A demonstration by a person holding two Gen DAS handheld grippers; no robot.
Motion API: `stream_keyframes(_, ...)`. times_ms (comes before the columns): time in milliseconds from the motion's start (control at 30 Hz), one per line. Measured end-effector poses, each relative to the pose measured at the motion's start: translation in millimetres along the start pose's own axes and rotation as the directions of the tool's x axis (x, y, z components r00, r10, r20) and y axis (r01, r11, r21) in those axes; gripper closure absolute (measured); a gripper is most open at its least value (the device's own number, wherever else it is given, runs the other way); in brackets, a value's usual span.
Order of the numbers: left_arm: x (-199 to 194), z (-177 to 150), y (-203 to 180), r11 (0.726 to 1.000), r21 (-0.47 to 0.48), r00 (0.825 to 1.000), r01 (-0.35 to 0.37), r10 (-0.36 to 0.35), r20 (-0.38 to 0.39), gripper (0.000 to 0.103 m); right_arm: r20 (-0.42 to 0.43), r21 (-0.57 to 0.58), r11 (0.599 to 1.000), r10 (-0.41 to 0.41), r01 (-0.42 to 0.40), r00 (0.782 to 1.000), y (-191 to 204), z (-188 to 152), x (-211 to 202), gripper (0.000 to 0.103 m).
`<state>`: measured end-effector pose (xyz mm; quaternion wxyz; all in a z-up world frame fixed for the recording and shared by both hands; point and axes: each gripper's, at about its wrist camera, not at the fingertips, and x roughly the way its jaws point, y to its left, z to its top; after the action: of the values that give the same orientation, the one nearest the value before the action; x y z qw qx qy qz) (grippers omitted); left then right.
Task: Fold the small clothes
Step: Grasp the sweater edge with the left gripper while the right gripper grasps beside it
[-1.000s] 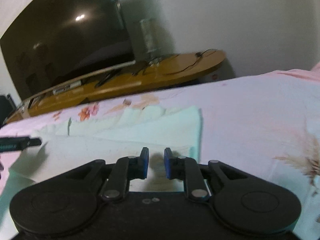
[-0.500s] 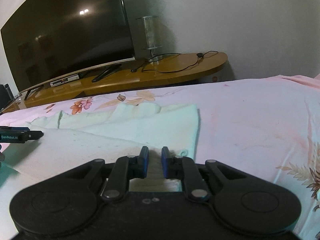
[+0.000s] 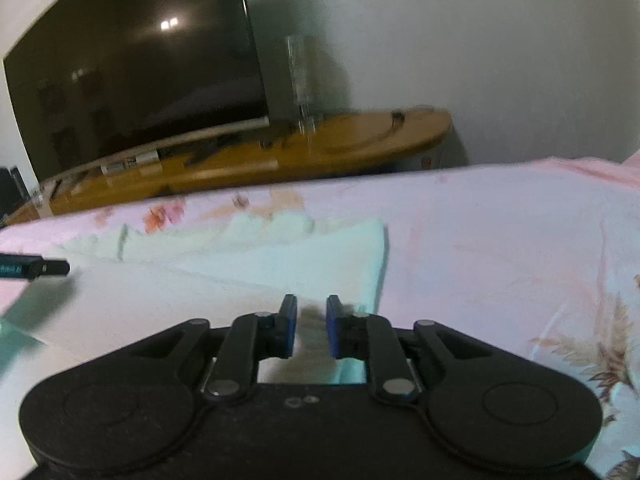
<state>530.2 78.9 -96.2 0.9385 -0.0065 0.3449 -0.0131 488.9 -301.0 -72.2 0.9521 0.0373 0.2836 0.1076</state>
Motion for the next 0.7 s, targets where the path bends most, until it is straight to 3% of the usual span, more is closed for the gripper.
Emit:
stream_keyframes(33, 2.4, -8.0, 1.3, 1.0, 0.012, 0.999, -0.014, 0.015, -0.033, 0.016, -0.013, -0.01, 1.0, 0.007, -0.007, 1.0, 0.7, -3.1, -2.3, 0.082)
stream_keyframes(100, -0.1, -20.7, 12.4, 0.999, -0.053, 1.0, -0.002, 0.001, -0.028, 0.011, -0.082, -0.057, 0.998, -0.009, 0.005, 0.997, 2.1, -13.3, 5.0, 0.082)
stream_keyframes(167, -8.4, -23.2, 17.4, 0.997, -0.072, 0.999, -0.025, 0.022, -0.04, 0.011, -0.073, -0.082, 0.997, -0.017, 0.011, 0.997, 3.1, -17.4, 0.5, 0.081)
stream_keyframes(233, -24.1, -32.2, 20.0, 0.995, -0.084, 0.998, -0.046, 0.042, -0.047, 0.011, -0.076, -0.049, 0.999, -0.026, 0.022, 0.997, 2.0, -13.3, -11.3, 0.081)
stream_keyframes(400, -95.5, -89.0, 26.2, 0.992, -0.125, 0.999, -0.005, 0.0, -0.046, 0.011, -0.074, 0.072, 0.997, 0.0, 0.006, 0.997, -15.8, -31.3, -72.6, 0.078)
stream_keyframes(467, -127.4, -118.6, 26.4, 0.989, -0.144, 0.998, 0.021, -0.029, -0.052, 0.012, -0.097, 0.141, 0.99, 0.031, -0.017, 0.995, -26.6, -51.2, -104.1, 0.066)
stream_keyframes(533, -159.9, -146.7, 25.5, 0.988, -0.149, 0.998, 0.035, -0.043, -0.052, 0.026, -0.121, 0.215, 0.976, 0.068, -0.041, 0.99, -35.3, -75.1, -137.3, 0.059)
stream_keyframes(600, -191.2, -168.9, 25.8, 0.986, -0.16, 0.996, 0.041, -0.054, -0.073, 0.033, -0.141, 0.271, 0.962, 0.087, -0.046, 0.986, -37.9, -101.1, -174.3, 0.059)
stream_keyframes(700, -229.0, -196.1, 30.4, 0.967, -0.233, 0.986, 0.103, -0.13, -0.102, 0.033, -0.163, 0.324, 0.946, 0.092, -0.034, 0.982, -35.7, -131.9, -225.7, 0.059)
